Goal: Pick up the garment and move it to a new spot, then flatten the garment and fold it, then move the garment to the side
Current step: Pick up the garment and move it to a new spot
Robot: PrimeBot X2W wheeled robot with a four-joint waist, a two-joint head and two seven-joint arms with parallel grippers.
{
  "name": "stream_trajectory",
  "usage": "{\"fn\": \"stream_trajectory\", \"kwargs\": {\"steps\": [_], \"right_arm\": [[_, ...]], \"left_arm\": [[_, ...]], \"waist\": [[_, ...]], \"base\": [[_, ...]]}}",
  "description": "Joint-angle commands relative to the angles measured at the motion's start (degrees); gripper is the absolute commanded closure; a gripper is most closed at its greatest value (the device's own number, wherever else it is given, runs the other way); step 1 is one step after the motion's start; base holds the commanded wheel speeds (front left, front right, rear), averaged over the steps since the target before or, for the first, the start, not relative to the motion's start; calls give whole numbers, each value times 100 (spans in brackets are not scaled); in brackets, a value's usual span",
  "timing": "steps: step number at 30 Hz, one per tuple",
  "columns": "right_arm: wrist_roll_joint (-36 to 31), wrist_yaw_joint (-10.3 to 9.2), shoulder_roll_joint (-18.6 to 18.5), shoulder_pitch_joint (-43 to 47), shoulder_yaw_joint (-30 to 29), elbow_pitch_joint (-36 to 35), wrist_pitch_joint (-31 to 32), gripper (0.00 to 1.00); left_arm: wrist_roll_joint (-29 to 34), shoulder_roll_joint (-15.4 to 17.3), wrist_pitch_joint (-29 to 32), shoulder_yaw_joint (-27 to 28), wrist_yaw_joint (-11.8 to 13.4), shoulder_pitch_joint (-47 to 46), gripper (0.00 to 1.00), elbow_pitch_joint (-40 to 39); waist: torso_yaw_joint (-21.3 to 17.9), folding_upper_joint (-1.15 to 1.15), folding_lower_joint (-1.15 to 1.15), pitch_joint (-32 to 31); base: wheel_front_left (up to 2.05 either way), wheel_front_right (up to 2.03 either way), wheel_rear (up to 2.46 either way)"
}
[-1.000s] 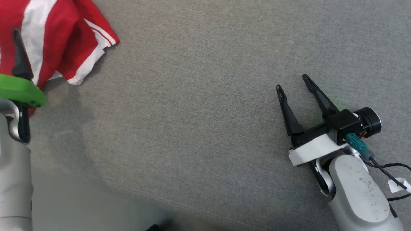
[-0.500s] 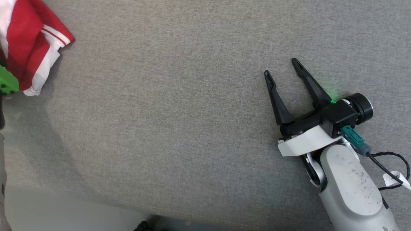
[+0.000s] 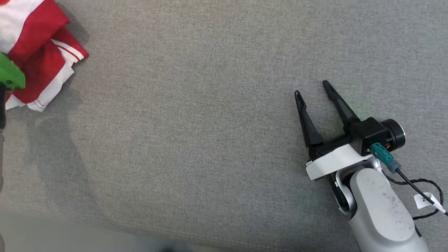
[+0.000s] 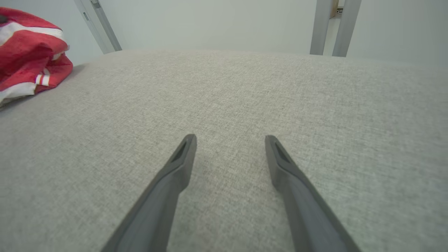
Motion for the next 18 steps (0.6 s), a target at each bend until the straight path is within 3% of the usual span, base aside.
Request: {"fn": "stream_trajectory", "kwargs": {"steps": [1,6,11,18], "right_arm": [[45,-12,14,238,-7,136,28,0],[109,-11,148,351,-3,170,21,0],[190,-11,218,578,73,219,21,0],[401,-11,241,806,91,207,21,0]], "left_arm": [[36,28,-63,-137,-14,-126,100,-156],[-67,-23,-120,-719,-14,-368,100,-706],[-270,-130,-122,-1295,-14,-429,100,-1227],[-486,-666,-131,-1981,-14,-246,100,-1771]], "waist": [[-139,0,0,-379],[-425,0,0,-838],[-947,0,0,-1239],[-1744,0,0,-1510]], "base": [[0,0,0],[0,0,0],[0,0,0],[0,0,0]]}}
